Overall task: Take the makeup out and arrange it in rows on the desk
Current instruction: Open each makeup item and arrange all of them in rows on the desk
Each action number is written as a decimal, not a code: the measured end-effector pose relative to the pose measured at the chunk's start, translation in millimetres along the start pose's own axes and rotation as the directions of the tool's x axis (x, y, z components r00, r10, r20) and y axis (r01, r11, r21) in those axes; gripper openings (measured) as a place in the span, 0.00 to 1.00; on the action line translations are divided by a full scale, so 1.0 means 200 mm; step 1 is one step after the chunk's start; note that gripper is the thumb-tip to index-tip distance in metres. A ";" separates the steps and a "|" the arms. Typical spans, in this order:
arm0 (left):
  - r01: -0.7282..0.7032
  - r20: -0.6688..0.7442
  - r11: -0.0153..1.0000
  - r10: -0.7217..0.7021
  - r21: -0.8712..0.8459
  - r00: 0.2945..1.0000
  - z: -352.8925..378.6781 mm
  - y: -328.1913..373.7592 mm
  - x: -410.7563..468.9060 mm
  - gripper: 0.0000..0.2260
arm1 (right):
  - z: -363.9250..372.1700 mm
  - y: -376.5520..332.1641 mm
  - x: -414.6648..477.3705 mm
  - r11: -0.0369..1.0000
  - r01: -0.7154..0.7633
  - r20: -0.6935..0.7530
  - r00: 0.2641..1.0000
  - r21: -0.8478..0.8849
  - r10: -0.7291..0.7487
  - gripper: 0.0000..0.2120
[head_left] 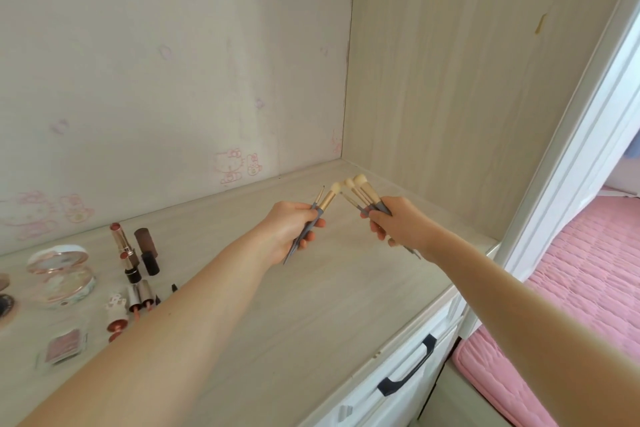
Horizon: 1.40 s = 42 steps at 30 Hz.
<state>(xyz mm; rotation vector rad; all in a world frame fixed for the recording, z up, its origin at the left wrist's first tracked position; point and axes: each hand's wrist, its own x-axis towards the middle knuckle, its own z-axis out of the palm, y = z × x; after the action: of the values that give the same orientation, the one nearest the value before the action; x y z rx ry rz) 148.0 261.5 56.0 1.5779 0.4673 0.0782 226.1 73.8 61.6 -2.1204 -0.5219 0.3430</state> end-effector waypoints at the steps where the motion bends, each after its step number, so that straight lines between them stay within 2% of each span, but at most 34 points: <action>1: -0.005 -0.003 1.000 0.005 -0.014 1.000 -0.02 0.00 -0.04 0.08 | 0.02 -0.02 -0.04 0.996 -0.007 0.019 1.000 0.088 0.005 0.09; 4: -0.028 -0.018 0.998 0.028 -0.048 0.999 -0.10 -0.01 -0.16 0.07 | 0.09 -0.10 -0.16 0.948 -0.047 0.096 0.995 0.313 0.018 0.09; 7: -0.047 -0.043 0.997 0.045 -0.067 0.998 -0.19 -0.04 -0.29 0.07 | 0.18 -0.18 -0.26 0.907 -0.061 0.159 0.987 0.417 -0.007 0.09; 13: -0.098 -0.120 0.991 0.086 -0.096 0.989 -0.42 -0.11 -0.57 0.07 | 0.42 -0.32 -0.43 0.902 -0.019 0.211 0.974 0.432 -0.081 0.09; 19: -0.061 -0.156 0.974 0.027 -0.218 0.987 -0.65 -0.20 -0.87 0.08 | 0.67 -0.45 -0.58 0.875 -0.016 0.261 0.957 0.483 -0.126 0.10; 23: -0.075 -0.232 0.987 0.040 -0.143 0.972 -0.78 -0.26 -1.07 0.09 | 0.84 -0.53 -0.69 0.864 -0.047 0.292 0.949 0.501 -0.117 0.10; 28: -0.091 -0.341 0.986 0.038 -0.140 0.939 -0.95 -0.34 -1.26 0.08 | 1.06 -0.61 -0.82 0.857 -0.093 0.348 0.932 0.507 -0.104 0.09; 31: -0.082 -0.384 0.992 0.038 -0.100 0.923 -1.04 -0.40 -1.36 0.08 | 1.16 -0.66 -0.89 0.837 -0.164 0.401 0.913 0.522 -0.071 0.09; 34: -0.065 -0.430 0.998 0.062 0.007 0.901 -1.13 -0.46 -1.44 0.08 | 1.25 -0.69 -0.95 0.822 -0.210 0.449 0.892 0.530 -0.062 0.09; 37: -0.034 -0.458 0.975 0.134 0.221 0.878 -1.21 -0.53 -1.50 0.08 | 1.34 -0.72 -1.00 0.808 -0.253 0.469 0.882 0.531 -0.032 0.09; 39: 0.003 -0.462 0.912 0.204 0.409 0.863 -1.26 -0.57 -1.53 0.09 | 1.39 -0.73 -1.03 0.788 -0.282 0.466 0.885 0.547 -0.007 0.09; 42: 0.056 -0.418 0.759 0.293 0.649 0.860 -1.32 -0.61 -1.54 0.09 | 1.45 -0.74 -1.07 0.746 -0.341 0.480 0.877 0.573 0.032 0.10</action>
<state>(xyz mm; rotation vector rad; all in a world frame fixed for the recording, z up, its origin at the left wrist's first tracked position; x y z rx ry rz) -250.7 402.8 28.6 2.2903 0.8621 0.4871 -119.3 251.1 32.1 -1.4018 -0.3590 0.9990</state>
